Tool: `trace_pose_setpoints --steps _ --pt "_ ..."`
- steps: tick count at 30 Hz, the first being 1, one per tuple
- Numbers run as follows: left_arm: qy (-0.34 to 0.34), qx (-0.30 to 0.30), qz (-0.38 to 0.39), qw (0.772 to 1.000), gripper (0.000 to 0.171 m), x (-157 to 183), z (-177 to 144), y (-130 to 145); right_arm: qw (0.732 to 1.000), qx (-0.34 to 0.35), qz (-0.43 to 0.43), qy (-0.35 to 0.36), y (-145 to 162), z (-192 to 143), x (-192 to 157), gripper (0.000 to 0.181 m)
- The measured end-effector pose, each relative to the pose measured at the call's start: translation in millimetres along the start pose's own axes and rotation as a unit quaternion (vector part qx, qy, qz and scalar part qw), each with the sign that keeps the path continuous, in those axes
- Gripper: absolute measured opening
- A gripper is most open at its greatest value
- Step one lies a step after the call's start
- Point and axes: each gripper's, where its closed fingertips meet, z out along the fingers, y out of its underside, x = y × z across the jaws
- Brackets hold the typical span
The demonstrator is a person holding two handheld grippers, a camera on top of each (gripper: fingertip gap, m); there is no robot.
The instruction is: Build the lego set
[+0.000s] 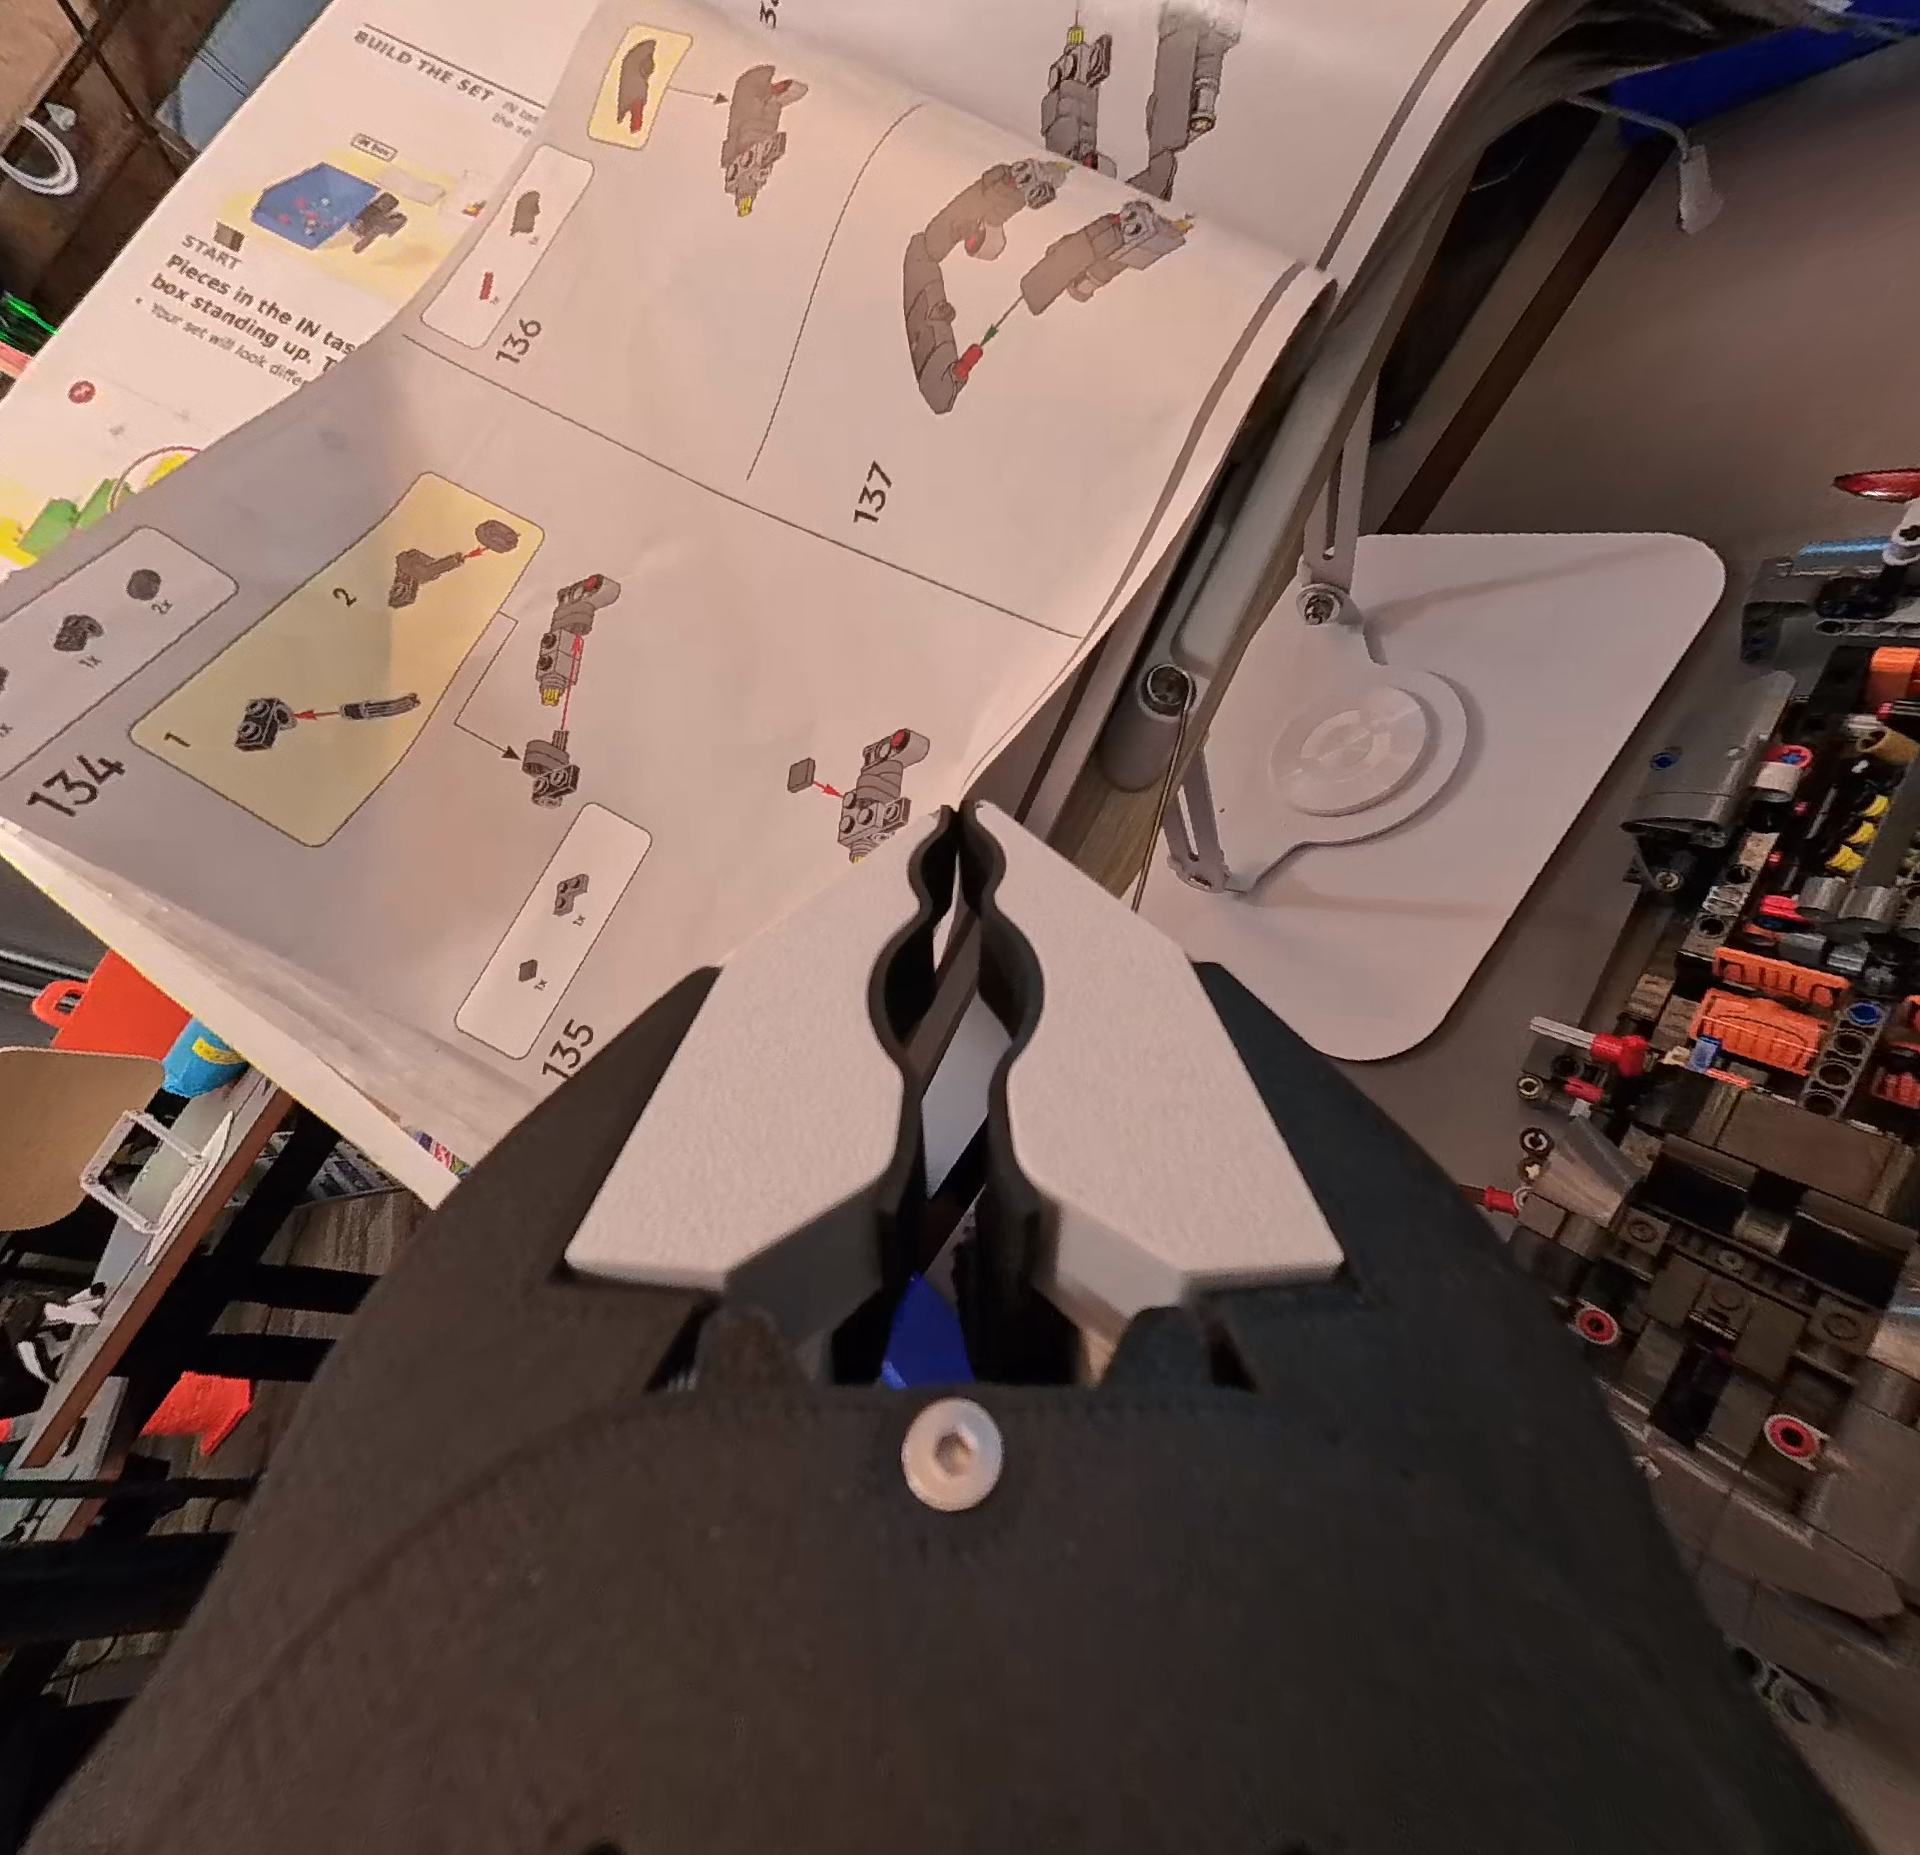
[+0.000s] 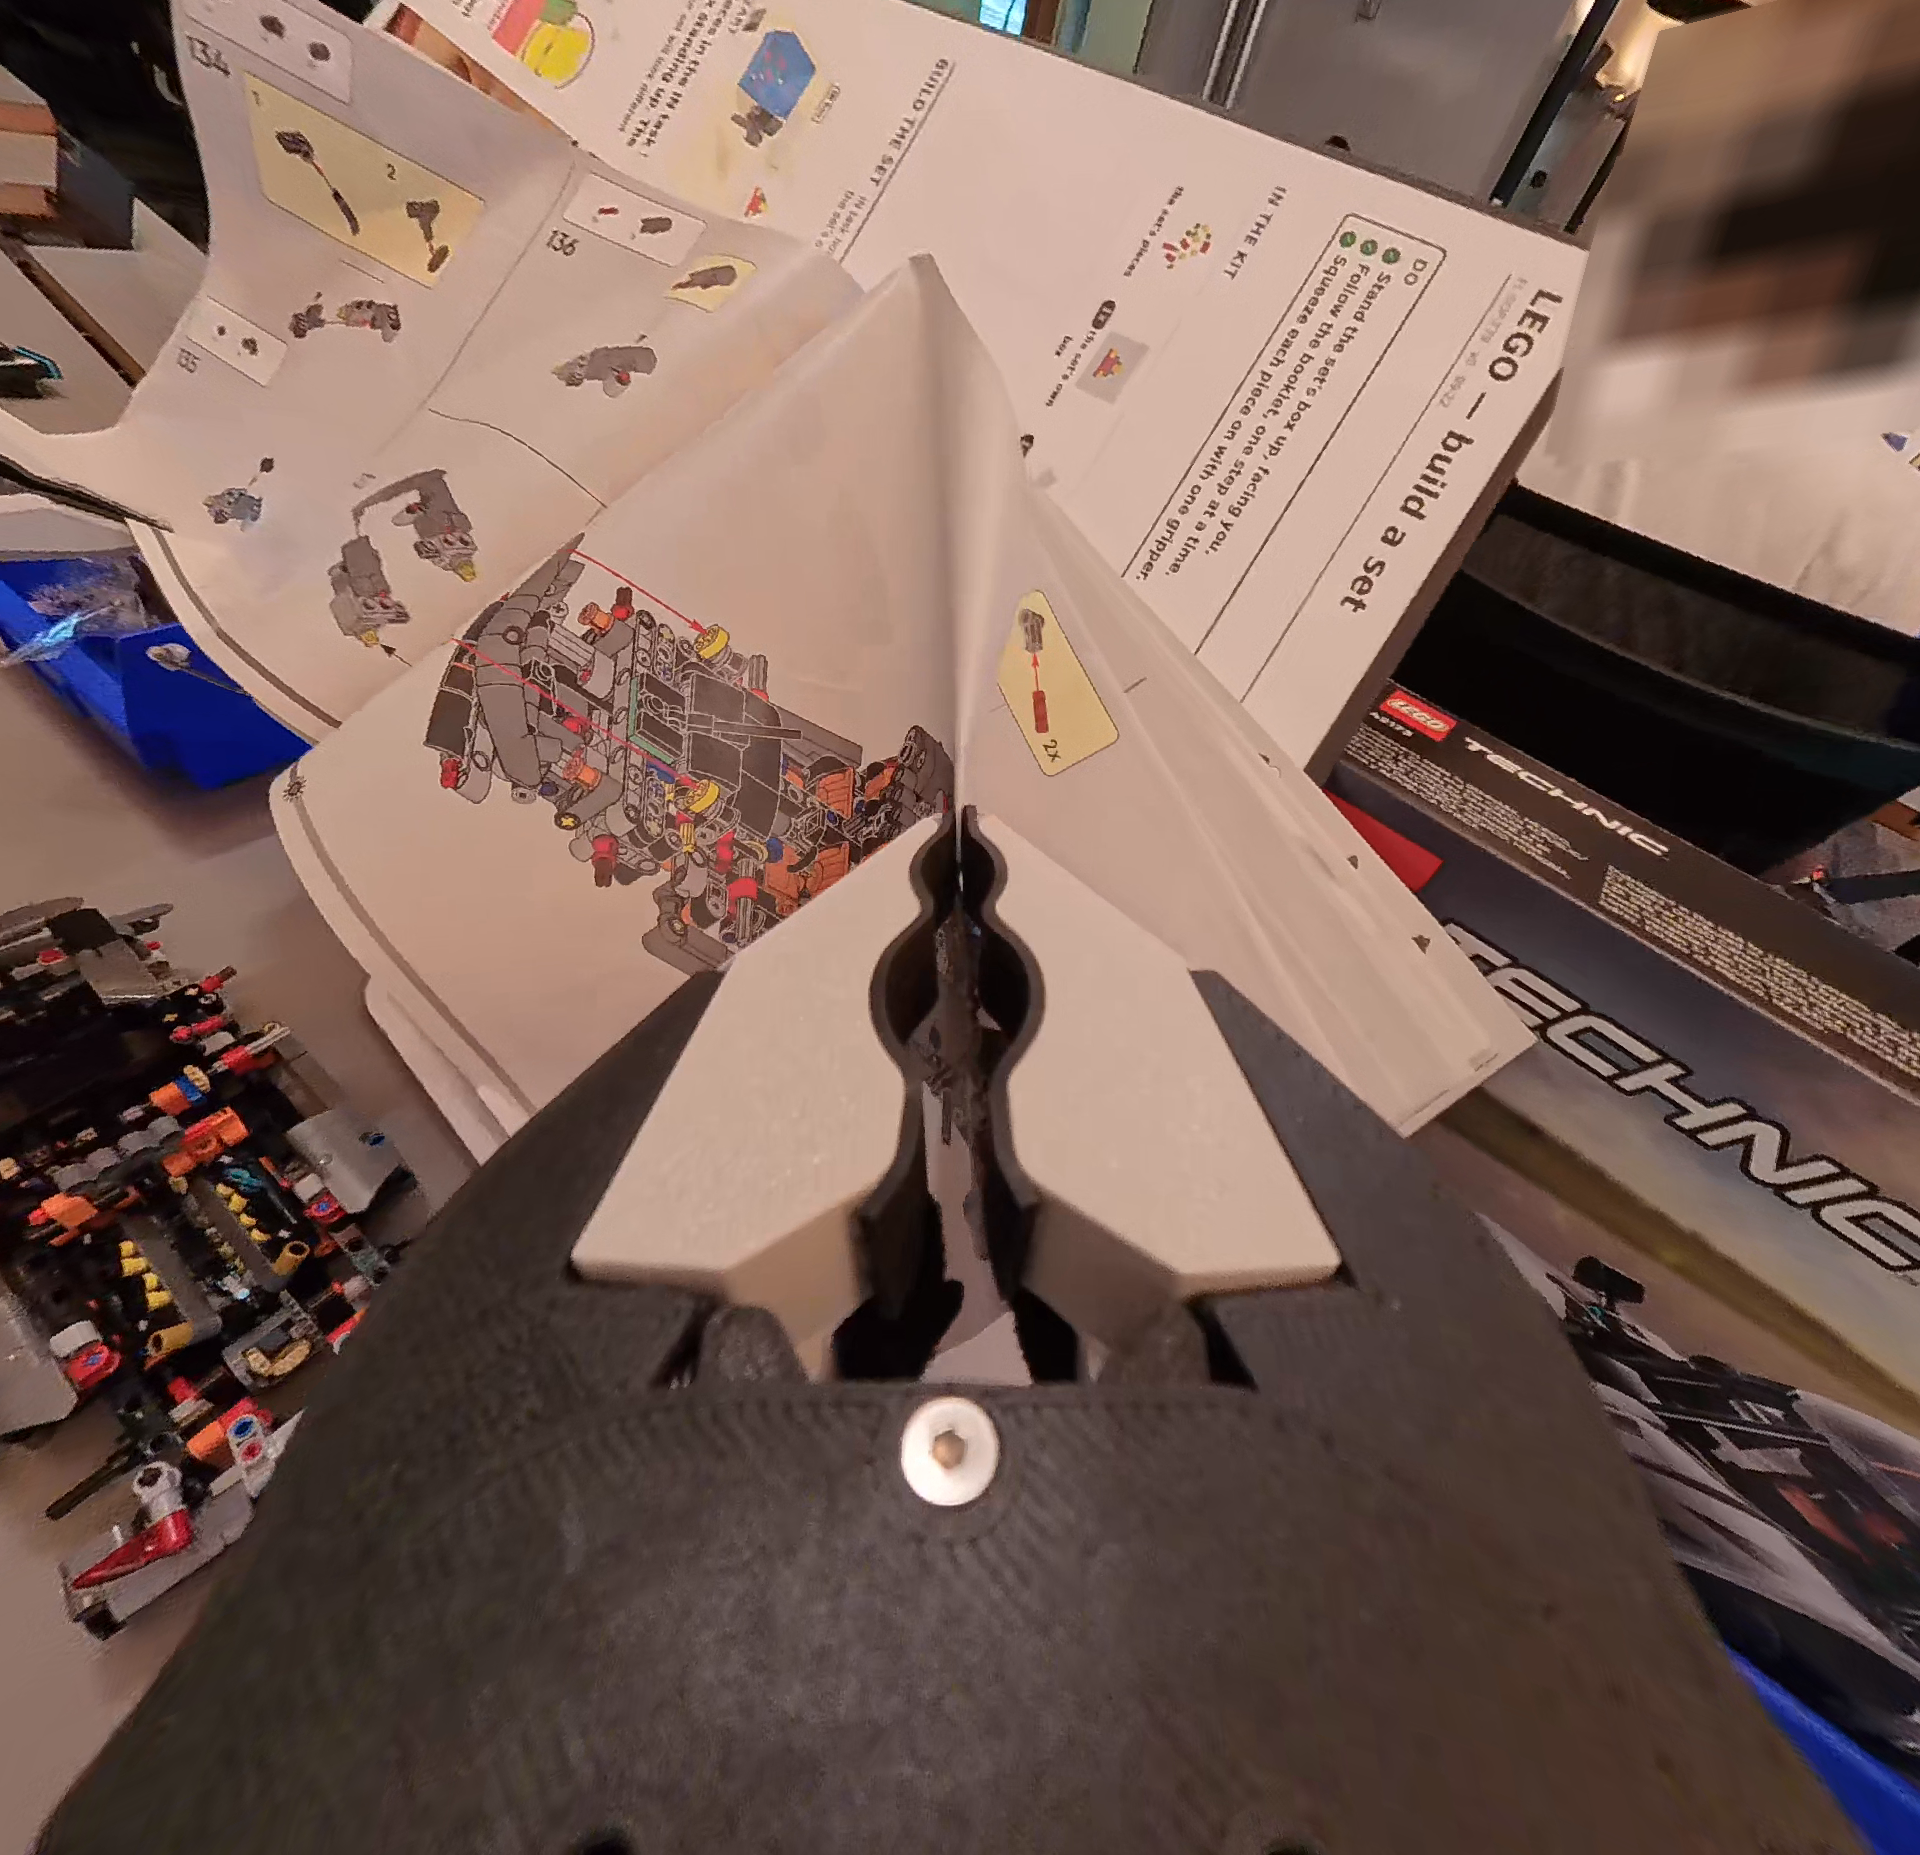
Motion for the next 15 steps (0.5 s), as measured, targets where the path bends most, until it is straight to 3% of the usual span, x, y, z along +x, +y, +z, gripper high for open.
trace_pose_setpoints --steps 15 --pt "0.0 0.001 0.001 1.0 0.0 -0.4 -0.7 -0.5 1.0 0.008 0.0 -0.023 -13.1 -2.7 -12.8 0.0"
